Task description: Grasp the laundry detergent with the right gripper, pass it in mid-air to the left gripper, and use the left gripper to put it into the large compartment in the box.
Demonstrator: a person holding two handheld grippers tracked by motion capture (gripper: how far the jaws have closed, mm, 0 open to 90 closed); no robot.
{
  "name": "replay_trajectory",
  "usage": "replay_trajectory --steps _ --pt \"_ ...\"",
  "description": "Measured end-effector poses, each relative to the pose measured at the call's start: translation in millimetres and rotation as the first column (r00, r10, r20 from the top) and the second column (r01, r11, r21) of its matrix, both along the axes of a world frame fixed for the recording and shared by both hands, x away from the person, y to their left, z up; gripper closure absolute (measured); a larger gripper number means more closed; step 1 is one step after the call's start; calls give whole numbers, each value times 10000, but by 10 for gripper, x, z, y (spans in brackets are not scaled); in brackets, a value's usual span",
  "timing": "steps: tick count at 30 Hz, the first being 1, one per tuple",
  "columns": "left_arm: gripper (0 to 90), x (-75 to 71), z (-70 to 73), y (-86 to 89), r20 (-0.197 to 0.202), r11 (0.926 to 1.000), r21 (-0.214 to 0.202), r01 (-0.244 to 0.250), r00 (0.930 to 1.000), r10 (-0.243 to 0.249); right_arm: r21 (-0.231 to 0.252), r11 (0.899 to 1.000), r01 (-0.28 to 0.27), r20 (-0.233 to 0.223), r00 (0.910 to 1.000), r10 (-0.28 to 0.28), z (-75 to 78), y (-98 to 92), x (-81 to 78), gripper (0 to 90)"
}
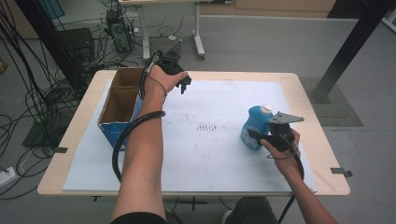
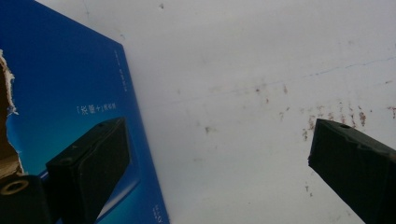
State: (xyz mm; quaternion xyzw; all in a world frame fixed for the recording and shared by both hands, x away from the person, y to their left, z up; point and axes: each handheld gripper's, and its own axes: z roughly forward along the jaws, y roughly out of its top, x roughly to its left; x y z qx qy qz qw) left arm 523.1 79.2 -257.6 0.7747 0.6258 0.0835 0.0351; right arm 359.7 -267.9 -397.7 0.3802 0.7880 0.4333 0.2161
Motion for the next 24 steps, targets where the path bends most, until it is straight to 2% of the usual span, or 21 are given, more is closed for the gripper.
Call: replay_trajectory --steps 24 --pt "59 10 0 -21 -38 10000 41 30 10000 -30 -59 10000 37 -133 9999 -38 17 3 4 461"
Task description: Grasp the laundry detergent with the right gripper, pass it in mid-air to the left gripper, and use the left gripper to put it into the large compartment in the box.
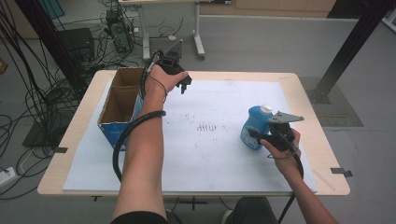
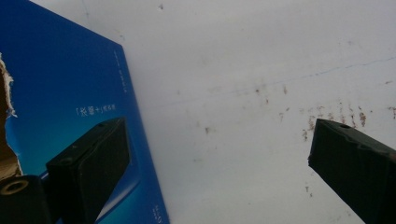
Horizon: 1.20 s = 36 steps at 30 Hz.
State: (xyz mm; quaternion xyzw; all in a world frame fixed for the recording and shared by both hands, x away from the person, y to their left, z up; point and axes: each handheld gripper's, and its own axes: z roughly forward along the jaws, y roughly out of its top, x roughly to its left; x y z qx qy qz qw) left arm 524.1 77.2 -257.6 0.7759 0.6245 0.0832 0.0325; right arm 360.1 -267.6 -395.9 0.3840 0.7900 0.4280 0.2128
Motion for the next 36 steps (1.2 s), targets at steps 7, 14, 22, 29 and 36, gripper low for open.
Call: replay_trajectory --steps 7,14,22,29,36 --pt "59 1 6 3 8 10000 16 13 10000 -13 17 10000 11 15 10000 -11 -2 0 -1 460" --pt "59 5 25 23 45 10000 -8 -18 10000 18 7 10000 2 50 10000 -2 -4 0 -3 459" --pt "59 14 30 9 51 10000 -8 9 10000 -9 11 10000 -12 69 10000 12 -6 -2 -4 458" --pt "59 20 62 9 95 10000 4 40 9999 -40 11 10000 -28 89 10000 28 -7 -2 -3 457" --pt "59 17 68 9 83 10000 13 66 9999 -66 17 10000 -21 101 9999 21 -8 -2 -4 455"
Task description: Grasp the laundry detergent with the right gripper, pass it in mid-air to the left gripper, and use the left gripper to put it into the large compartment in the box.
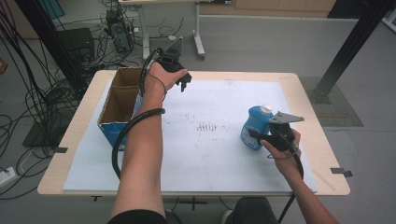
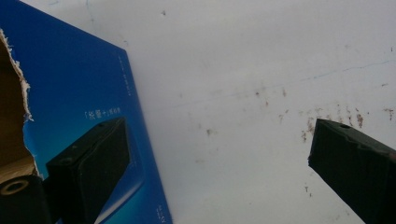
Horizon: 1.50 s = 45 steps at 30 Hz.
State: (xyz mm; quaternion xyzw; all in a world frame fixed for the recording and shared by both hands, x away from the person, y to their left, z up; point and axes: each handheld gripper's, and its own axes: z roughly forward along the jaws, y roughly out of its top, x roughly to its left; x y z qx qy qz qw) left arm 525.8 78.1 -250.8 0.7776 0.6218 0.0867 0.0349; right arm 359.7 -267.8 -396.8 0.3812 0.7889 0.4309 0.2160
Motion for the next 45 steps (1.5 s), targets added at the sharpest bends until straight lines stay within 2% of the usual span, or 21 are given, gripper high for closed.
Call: replay_trajectory --steps 24,35,45 --pt "60 3 34 27 35 10000 -40 80 10000 -80 -7 10000 11 -86 10000 -11 9 4 7 454" --pt "60 -22 85 73 97 9996 -65 262 9996 -261 -171 9998 -49 -222 9997 45 36 16 36 452" --pt "60 -93 144 134 149 9956 -72 934 9955 -933 -126 9999 -58 -671 9977 50 83 9 100 451"
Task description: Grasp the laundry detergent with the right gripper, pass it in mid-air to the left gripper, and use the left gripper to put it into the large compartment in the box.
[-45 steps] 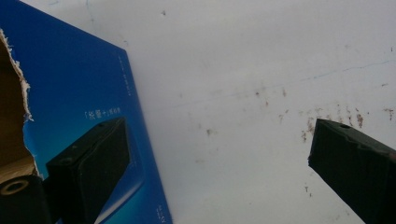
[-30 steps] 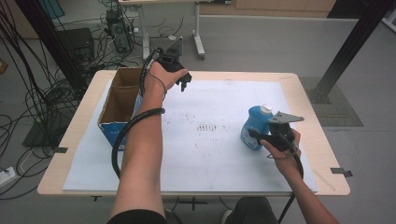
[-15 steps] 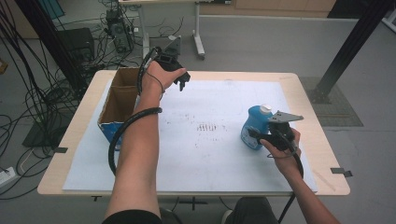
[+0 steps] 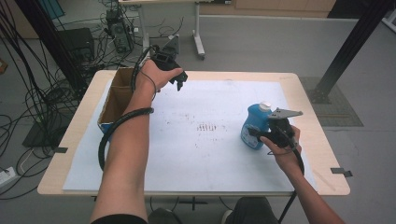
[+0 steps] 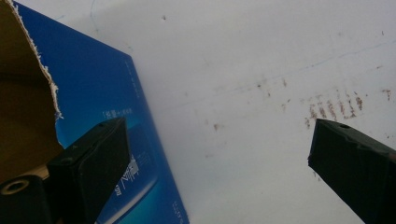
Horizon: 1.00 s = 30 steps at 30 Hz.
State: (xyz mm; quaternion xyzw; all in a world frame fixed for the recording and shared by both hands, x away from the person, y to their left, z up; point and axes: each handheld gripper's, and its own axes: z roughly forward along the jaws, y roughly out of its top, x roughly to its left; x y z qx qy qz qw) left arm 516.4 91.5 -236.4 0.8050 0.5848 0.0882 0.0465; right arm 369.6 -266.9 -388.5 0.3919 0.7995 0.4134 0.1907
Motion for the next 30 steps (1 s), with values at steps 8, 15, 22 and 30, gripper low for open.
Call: replay_trajectory --steps 8,15,22,30 --pt "62 -91 155 8 116 9959 131 897 9959 -899 51 9999 -141 -547 9984 143 104 -1 72 450" --pt "61 -223 394 -94 285 9737 535 2215 9743 -2233 -56 9990 -439 -941 9946 432 365 88 211 449" --pt "62 -344 551 -147 300 9416 838 3261 9437 -3295 -34 9970 -777 -1254 9891 767 569 192 332 449" --pt "58 -477 742 -142 237 9076 890 4104 9100 -4138 104 9928 -1192 -1501 9814 1194 826 334 516 448"
